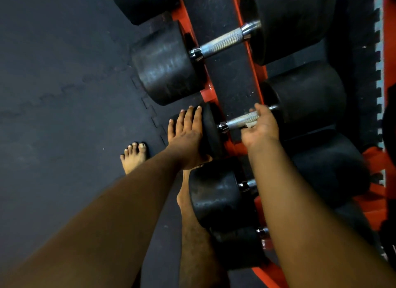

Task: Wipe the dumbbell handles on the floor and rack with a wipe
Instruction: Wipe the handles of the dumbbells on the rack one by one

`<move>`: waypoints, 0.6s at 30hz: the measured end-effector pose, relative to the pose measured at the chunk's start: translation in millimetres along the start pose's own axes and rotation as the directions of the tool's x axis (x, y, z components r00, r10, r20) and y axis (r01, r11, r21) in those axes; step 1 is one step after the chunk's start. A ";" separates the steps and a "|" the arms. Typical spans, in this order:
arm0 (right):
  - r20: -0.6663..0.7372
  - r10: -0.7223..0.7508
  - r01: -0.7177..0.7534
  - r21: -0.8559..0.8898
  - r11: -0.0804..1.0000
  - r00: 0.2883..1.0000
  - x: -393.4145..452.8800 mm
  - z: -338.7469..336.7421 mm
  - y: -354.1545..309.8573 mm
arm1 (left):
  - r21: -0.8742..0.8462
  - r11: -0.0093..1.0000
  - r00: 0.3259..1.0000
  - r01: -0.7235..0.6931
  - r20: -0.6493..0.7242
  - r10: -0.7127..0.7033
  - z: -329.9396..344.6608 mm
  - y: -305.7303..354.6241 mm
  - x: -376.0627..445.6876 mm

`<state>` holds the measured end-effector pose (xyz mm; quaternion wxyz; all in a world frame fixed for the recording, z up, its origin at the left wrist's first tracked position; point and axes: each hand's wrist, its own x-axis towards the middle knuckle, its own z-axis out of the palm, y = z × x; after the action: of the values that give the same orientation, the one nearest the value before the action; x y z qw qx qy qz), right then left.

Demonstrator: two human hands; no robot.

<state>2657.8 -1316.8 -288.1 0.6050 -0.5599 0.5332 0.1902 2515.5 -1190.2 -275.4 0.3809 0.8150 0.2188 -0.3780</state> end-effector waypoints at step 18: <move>0.146 0.040 -0.014 -0.176 0.984 0.988 1.9 -16.7 13.3 | -0.015 1.000 1.000 -0.010 0.029 0.010 1.2 -2.3 1.3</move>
<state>2640.3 -1328.2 -292.8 0.5892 -0.5875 0.4754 0.2857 2514.3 -1189.6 -278.0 0.3919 0.8076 0.2118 -0.3864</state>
